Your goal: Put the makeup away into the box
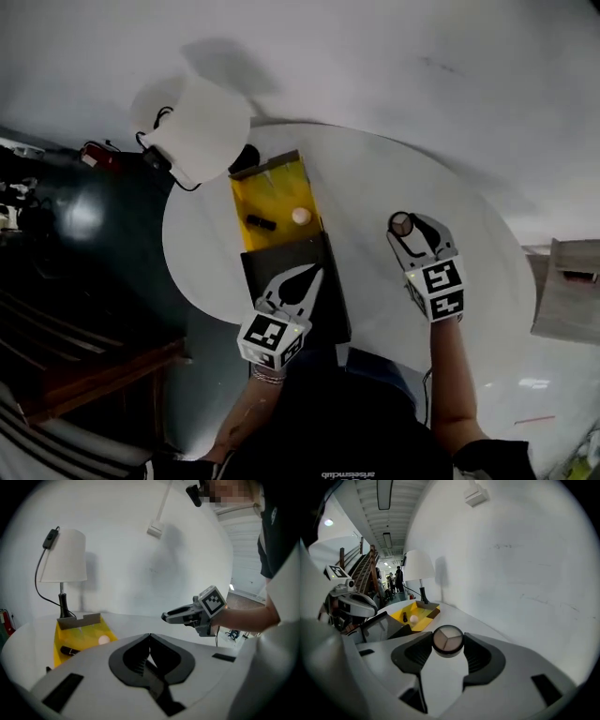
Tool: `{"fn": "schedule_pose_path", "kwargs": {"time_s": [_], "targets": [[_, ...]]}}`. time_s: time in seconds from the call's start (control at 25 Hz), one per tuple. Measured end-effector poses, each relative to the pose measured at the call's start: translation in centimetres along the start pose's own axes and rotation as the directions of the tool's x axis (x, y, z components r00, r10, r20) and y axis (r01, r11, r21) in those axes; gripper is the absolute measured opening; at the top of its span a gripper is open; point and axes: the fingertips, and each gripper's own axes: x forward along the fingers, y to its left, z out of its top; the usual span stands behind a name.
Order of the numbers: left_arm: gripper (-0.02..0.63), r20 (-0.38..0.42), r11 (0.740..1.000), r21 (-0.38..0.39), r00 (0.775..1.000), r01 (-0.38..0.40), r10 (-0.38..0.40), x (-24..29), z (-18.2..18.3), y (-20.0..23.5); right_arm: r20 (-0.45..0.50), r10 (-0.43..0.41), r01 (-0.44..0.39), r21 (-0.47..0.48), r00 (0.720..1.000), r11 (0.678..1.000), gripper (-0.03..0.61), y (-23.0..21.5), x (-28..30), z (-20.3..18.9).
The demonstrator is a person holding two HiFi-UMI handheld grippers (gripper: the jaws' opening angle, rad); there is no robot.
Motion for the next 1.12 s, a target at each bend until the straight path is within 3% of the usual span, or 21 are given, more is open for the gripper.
{"fn": "schedule_pose_path", "kwargs": {"time_s": [0.44, 1.12], "targets": [[0.017, 0.024, 0.999, -0.010, 0.998, -0.052, 0.053, -6.7, -0.4, 7.7, 0.021, -0.030, 0.030, -0.031, 0.999, 0.999, 0.227, 5.9, 0.7, 4.6], [0.017, 0.074, 0.991, -0.053, 0.990, -0.119, 0.123, -12.5, -1.8, 17.8, 0.033, 0.061, -0.056, -0.140, 0.998, 0.989, 0.227, 14.9, 5.1, 11.6]]}}
